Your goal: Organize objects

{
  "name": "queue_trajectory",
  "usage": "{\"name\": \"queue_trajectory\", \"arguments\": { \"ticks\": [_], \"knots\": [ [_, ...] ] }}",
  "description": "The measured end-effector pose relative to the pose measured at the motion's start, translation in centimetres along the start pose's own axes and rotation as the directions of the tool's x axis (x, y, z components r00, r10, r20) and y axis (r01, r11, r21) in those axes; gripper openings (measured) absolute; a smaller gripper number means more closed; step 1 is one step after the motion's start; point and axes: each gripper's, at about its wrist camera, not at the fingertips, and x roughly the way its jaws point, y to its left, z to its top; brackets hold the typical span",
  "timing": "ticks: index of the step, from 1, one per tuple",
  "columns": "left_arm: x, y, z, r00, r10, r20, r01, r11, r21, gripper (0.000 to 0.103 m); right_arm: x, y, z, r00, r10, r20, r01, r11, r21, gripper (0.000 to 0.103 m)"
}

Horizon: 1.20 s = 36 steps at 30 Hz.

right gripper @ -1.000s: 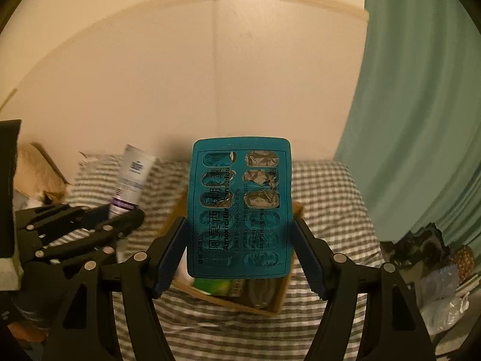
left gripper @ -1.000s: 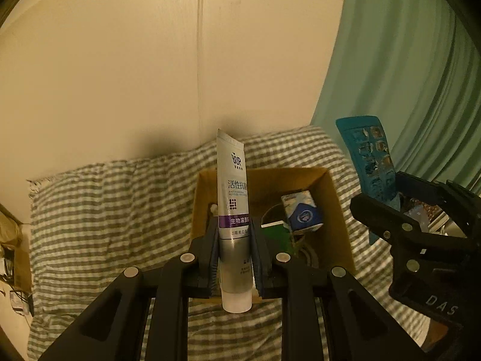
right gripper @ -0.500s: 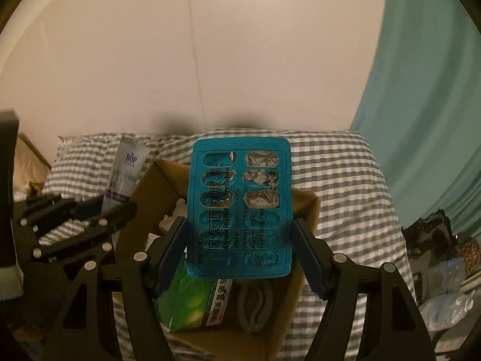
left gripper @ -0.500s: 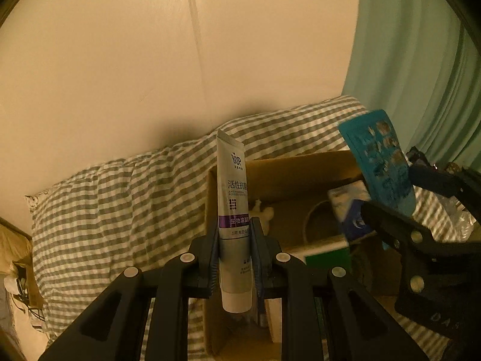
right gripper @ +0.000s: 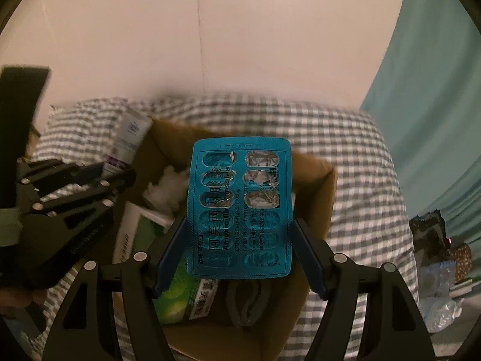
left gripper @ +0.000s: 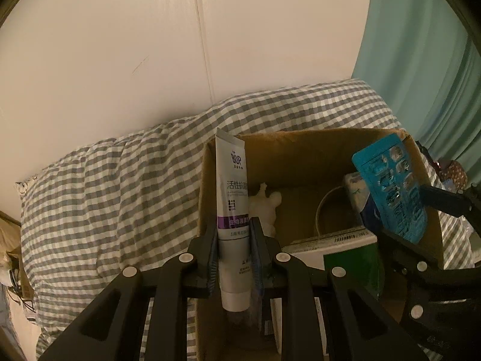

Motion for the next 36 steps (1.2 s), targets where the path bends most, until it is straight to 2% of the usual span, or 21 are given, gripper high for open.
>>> {"name": "queue_trajectory", "arguments": {
  "ticks": [3,5,7,8,11,19,22,24,28,30,32,36],
  "knots": [
    [-0.1,0.4,-0.2,1.000,-0.010,-0.011,0.010,1.000,-0.012,0.022,0.4,0.0,0.1,0.999,-0.018,-0.031,0.018,1.000,0.005,0.070],
    [-0.4,0.4,-0.3,1.000,-0.014,-0.021,0.013,1.000,-0.017,0.022,0.2,-0.2,0.3,0.999,-0.016,-0.042,0.017,1.000,0.016,0.075],
    [-1.0,0.3,-0.4,1.000,-0.005,-0.024,0.005,1.000,-0.010,0.024,-0.5,-0.2,0.1,0.999,-0.025,-0.035,0.026,0.999,0.022,0.085],
    [-1.4,0.3,-0.4,1.000,-0.004,-0.023,0.003,1.000,-0.007,0.029,-0.8,-0.1,0.1,0.999,-0.030,-0.027,0.031,0.999,0.022,0.086],
    [-3.3,0.4,-0.3,1.000,0.025,0.006,-0.025,1.000,-0.010,0.065,-2.3,0.0,0.4,0.999,-0.044,-0.012,0.044,0.998,0.039,0.088],
    [-10.5,1.9,0.8,0.995,0.019,0.096,-0.014,0.998,-0.055,0.066,-8.8,0.3,0.8,0.995,-0.072,0.066,0.065,0.992,0.107,0.089],
    [-14.4,2.5,1.1,0.987,0.039,0.157,-0.032,0.998,-0.050,0.072,-12.9,0.9,0.6,0.987,-0.095,0.127,0.083,0.992,0.100,0.090],
    [-17.0,3.0,1.0,0.977,0.062,0.203,-0.053,0.997,-0.050,0.085,-15.3,1.3,0.2,0.979,-0.110,0.174,0.092,0.990,0.105,0.094],
    [-22.2,4.3,0.4,0.955,0.090,0.282,-0.076,0.995,-0.062,0.093,-19.8,2.7,-0.6,0.962,-0.130,0.242,0.109,0.989,0.101,0.095],
    [-24.1,4.9,-0.2,0.944,0.111,0.310,-0.093,0.993,-0.069,0.102,-21.9,3.3,-0.9,0.952,-0.141,0.273,0.120,0.988,0.093,0.097],
    [-26.1,5.5,-1.0,0.927,0.124,0.355,-0.108,0.992,-0.065,0.103,-23.8,4.0,-1.0,0.938,-0.148,0.312,0.126,0.988,0.090,0.102],
    [-29.0,6.6,-2.9,0.889,0.168,0.427,-0.157,0.986,-0.060,0.103,-27.4,5.3,-1.4,0.906,-0.148,0.396,0.125,0.989,0.084,0.103]
  ]
}}
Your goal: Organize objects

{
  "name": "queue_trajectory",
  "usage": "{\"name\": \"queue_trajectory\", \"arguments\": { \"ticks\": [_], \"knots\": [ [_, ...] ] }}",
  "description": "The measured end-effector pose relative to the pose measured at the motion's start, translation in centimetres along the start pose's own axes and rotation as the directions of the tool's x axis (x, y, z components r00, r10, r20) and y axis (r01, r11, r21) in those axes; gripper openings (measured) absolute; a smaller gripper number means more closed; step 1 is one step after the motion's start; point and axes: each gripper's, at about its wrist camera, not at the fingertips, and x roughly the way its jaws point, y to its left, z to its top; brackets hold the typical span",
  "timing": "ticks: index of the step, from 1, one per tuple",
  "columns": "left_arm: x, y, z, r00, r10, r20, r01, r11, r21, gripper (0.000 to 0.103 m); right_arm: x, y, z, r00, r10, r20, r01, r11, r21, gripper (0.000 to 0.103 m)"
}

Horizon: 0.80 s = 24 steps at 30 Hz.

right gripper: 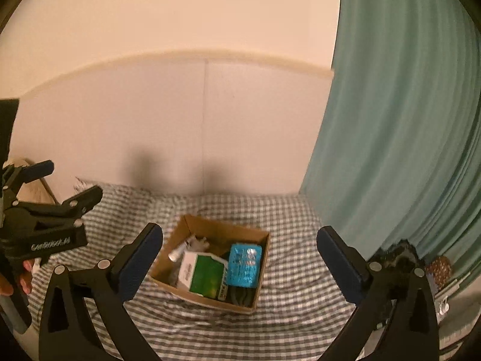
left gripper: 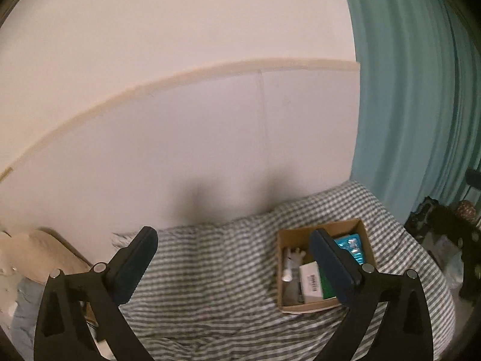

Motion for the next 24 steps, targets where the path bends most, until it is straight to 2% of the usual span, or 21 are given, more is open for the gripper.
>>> {"name": "queue_trajectory", "arguments": {
  "ticks": [2,5,7,9,11,14,17,21,24],
  "knots": [
    [-1.7,0.6,-0.9,0.996,0.062,0.060,-0.062,0.998,0.000,0.103,-1.2,0.4,0.1,0.999,0.005,0.041,-0.005,1.000,0.001,0.103],
    [-3.1,1.1,-2.8,0.984,0.111,0.137,-0.112,0.994,-0.005,0.103,-2.3,1.2,-0.6,0.994,-0.003,0.109,0.002,1.000,0.013,0.103],
    [-3.1,1.8,-4.4,0.974,0.141,0.175,-0.135,0.990,-0.048,0.103,-2.9,1.8,-1.3,0.986,-0.006,0.164,0.003,1.000,0.019,0.103],
    [-2.5,2.4,-5.8,0.969,0.159,0.188,-0.141,0.985,-0.103,0.103,-2.7,2.2,-2.3,0.977,-0.008,0.215,0.001,1.000,0.029,0.103],
    [-1.2,2.7,-7.2,0.974,0.157,0.165,-0.133,0.980,-0.147,0.103,-1.8,2.3,-3.2,0.970,-0.009,0.244,-0.004,0.999,0.049,0.103],
    [0.9,3.0,-9.0,0.979,0.145,0.145,-0.115,0.973,-0.201,0.103,0.3,2.6,-5.0,0.968,0.014,0.252,-0.028,0.998,0.049,0.103],
    [2.5,2.6,-10.7,0.980,0.152,0.125,-0.123,0.969,-0.214,0.103,2.6,3.1,-7.6,0.968,-0.008,0.251,0.001,1.000,0.029,0.103],
    [3.4,1.3,-11.9,0.977,0.160,0.138,-0.135,0.976,-0.173,0.103,5.7,3.3,-10.3,0.981,-0.011,0.194,0.011,1.000,0.002,0.103],
    [3.4,1.3,-12.3,0.981,0.137,0.138,-0.110,0.976,-0.189,0.103,7.6,3.0,-11.4,0.990,0.002,0.143,-0.004,1.000,0.017,0.103]
  ]
}}
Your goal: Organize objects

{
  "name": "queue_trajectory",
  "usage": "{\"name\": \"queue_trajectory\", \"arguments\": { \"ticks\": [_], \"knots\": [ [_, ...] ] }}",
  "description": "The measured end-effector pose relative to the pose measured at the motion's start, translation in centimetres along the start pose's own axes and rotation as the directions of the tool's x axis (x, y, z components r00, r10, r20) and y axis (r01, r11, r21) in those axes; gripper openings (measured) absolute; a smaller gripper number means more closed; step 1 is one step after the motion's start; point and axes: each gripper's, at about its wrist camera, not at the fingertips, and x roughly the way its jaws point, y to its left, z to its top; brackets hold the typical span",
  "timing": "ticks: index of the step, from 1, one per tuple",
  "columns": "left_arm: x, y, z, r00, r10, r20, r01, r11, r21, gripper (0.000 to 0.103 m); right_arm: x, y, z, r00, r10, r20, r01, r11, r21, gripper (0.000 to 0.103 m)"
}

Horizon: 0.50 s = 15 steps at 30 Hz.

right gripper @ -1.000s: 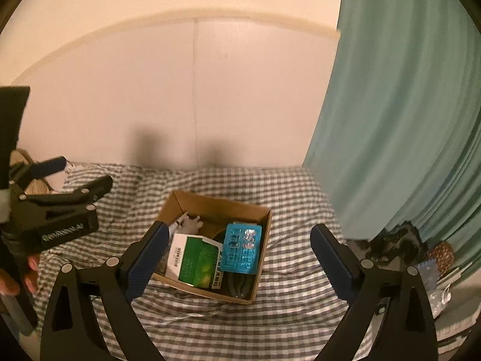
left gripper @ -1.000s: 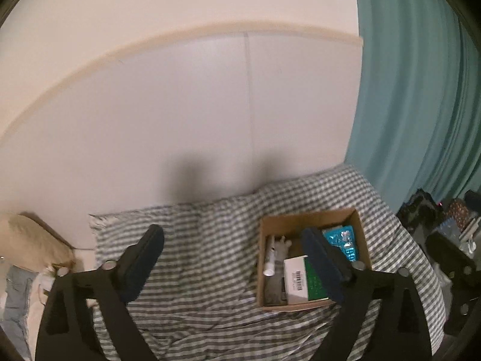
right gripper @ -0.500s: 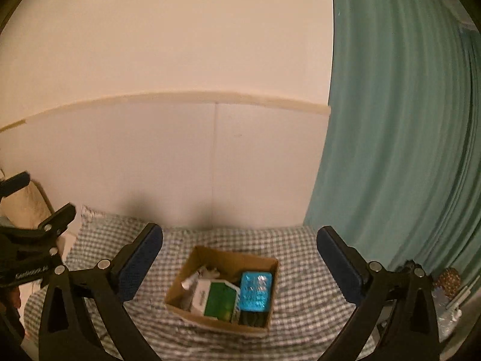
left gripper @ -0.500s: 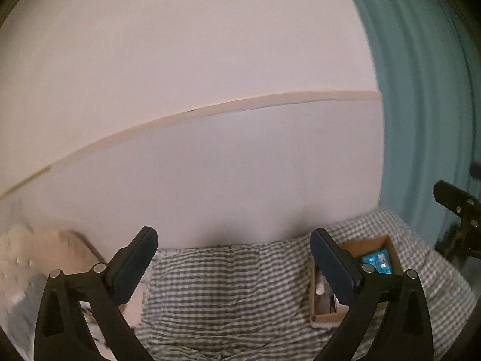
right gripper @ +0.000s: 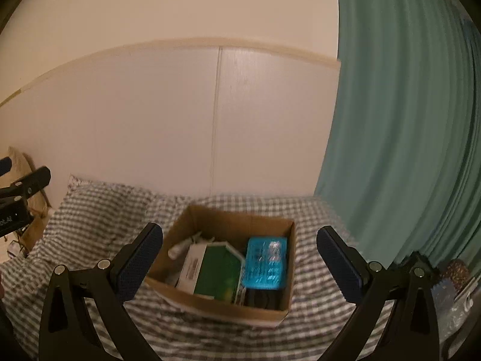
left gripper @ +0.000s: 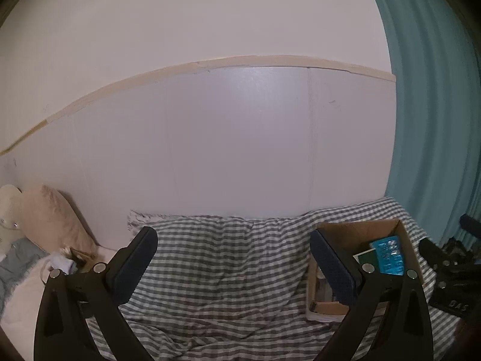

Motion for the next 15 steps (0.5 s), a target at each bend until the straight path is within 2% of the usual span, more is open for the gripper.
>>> {"name": "queue_trajectory", "arguments": {
  "ticks": [15],
  "knots": [
    [-0.40,-0.46,-0.65,1.000,-0.013,-0.026,0.013,1.000,0.004,0.103,0.05,-0.10,0.30,1.000,0.022,-0.008,-0.022,1.000,0.012,0.103]
  ]
}}
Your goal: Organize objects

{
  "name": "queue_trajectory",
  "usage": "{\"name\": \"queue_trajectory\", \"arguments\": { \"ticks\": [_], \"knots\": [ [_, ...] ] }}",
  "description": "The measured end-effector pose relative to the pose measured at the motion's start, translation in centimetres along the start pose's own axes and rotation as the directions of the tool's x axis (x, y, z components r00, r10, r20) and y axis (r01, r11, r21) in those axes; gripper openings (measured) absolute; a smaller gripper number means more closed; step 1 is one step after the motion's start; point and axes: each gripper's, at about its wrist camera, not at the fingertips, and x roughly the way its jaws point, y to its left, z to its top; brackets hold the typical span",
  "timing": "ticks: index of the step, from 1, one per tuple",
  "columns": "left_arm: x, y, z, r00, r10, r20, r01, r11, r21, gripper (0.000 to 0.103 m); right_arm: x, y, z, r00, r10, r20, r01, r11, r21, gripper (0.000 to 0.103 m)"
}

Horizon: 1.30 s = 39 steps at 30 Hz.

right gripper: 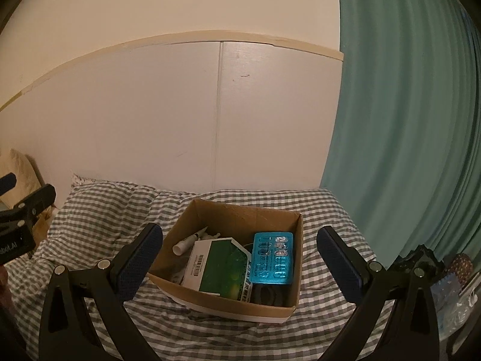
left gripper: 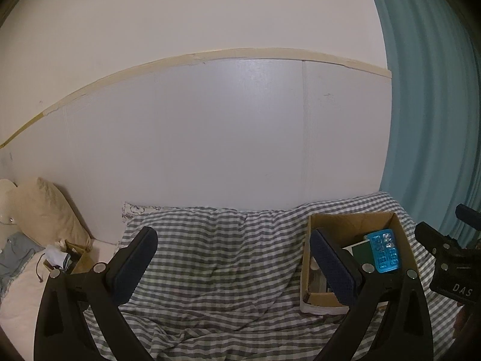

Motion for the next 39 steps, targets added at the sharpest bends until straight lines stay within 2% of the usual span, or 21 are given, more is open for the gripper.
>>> {"name": "queue_trajectory", "arguments": {
  "ticks": [24,39],
  "knots": [
    [0.56,-0.09,-0.57,0.999,-0.018,-0.031,0.017,1.000,-0.006,0.103,0.20,0.30,-0.46,1.000,0.005,-0.015,-0.005,1.000,-0.024,0.103],
    [0.87,-0.06,-0.84,0.999,0.008,-0.036,-0.008,1.000,0.003,0.103,0.62,0.24,-0.71,1.000,0.004,-0.030,-0.005,1.000,-0.018,0.103]
  ]
}}
